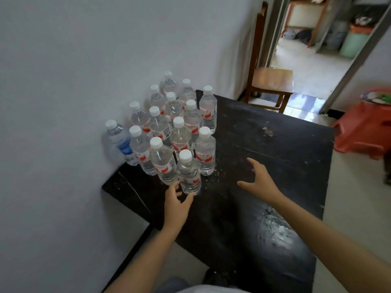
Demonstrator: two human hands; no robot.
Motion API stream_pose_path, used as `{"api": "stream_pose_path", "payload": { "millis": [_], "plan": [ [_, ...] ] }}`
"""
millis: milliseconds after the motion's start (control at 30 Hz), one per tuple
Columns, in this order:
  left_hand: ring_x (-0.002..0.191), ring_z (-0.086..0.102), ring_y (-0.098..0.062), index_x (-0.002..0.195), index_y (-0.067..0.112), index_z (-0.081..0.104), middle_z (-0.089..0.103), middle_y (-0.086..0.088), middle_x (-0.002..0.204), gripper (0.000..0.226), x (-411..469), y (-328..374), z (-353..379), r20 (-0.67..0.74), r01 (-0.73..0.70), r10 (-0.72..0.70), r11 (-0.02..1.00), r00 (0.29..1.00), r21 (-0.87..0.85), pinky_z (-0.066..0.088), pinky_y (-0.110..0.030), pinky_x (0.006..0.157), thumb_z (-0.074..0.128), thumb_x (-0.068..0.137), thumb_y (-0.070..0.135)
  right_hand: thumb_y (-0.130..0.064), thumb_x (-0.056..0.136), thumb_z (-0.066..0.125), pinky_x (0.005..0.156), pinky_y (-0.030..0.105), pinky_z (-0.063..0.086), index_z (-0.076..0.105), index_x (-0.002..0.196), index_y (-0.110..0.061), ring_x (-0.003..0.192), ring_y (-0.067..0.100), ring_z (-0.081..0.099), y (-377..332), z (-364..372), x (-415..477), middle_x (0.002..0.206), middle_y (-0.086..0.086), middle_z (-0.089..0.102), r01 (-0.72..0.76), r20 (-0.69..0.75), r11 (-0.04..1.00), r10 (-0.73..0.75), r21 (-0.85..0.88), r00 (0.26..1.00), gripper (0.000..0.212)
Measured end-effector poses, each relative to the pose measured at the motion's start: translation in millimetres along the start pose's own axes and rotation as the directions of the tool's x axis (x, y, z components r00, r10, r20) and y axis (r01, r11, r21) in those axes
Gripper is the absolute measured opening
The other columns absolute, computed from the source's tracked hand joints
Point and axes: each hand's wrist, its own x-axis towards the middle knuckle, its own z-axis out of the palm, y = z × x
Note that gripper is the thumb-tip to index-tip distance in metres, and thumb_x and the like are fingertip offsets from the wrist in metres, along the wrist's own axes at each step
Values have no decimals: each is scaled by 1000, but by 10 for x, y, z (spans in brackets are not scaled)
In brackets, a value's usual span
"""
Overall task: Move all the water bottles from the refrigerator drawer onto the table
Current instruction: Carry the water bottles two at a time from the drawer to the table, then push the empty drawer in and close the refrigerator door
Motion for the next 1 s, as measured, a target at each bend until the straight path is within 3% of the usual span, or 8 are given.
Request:
{"api": "stream_pose_path", "payload": {
  "millis": [133, 233, 467, 733, 833, 1000],
  "plan": [
    [90, 54, -4, 111, 16, 51, 52, 3, 107, 30, -39, 44, -78, 105, -102, 98, 994, 990, 30, 40, -14, 72, 62, 84, 9, -21, 82, 68, 103, 28, 33, 27, 142, -15, 130, 24, 37, 105, -98, -366, 145, 11, 28, -67, -61, 997, 64, -47, 996, 73],
    [84, 52, 2, 104, 17, 53, 55, 0, 100, 24, -11, 120, -132, 192, -226, 210, 972, 959, 69, 41, -16, 71, 61, 84, 7, -20, 83, 66, 101, 28, 34, 30, 140, -13, 127, 24, 39, 167, -109, -679, 142, 13, 32, -162, -172, 986, 152, -40, 973, 68],
    [91, 57, -20, 100, 16, 55, 59, -10, 102, 21, -24, 128, -382, 374, -393, 367, 920, 852, -7, 45, -28, 81, 61, 83, 4, -21, 83, 66, 103, 29, 31, 30, 140, -12, 131, 25, 36, 83, 82, -1695, 143, 12, 34, -332, -370, 943, 303, -14, 878, 68],
    [95, 57, -23, 111, 4, 56, 57, -14, 109, 26, -199, 73, -563, 505, -445, 419, 892, 755, -75, 42, -27, 78, 59, 85, 6, -21, 81, 69, 101, 32, 35, 37, 136, -10, 126, 26, 40, -259, 413, -2826, 138, 13, 39, -456, -537, 889, 407, 47, 739, 64],
    [94, 55, -20, 112, 2, 55, 55, -13, 111, 27, -428, 153, -528, 564, -485, 466, 865, 681, -129, 40, -26, 77, 58, 86, 4, -20, 82, 67, 100, 26, 32, 37, 136, -10, 126, 23, 40, -355, 529, -3303, 138, 12, 39, -496, -595, 866, 432, 64, 677, 62],
    [93, 54, -19, 112, 4, 56, 55, -10, 110, 26, -814, 183, -444, 619, -486, 487, 854, 617, -186, 39, -26, 77, 58, 86, 4, -20, 83, 66, 96, 18, 27, 38, 135, -10, 125, 21, 41, -387, 619, -3847, 136, 11, 40, -541, -648, 837, 457, 81, 610, 59]
  ]
}}
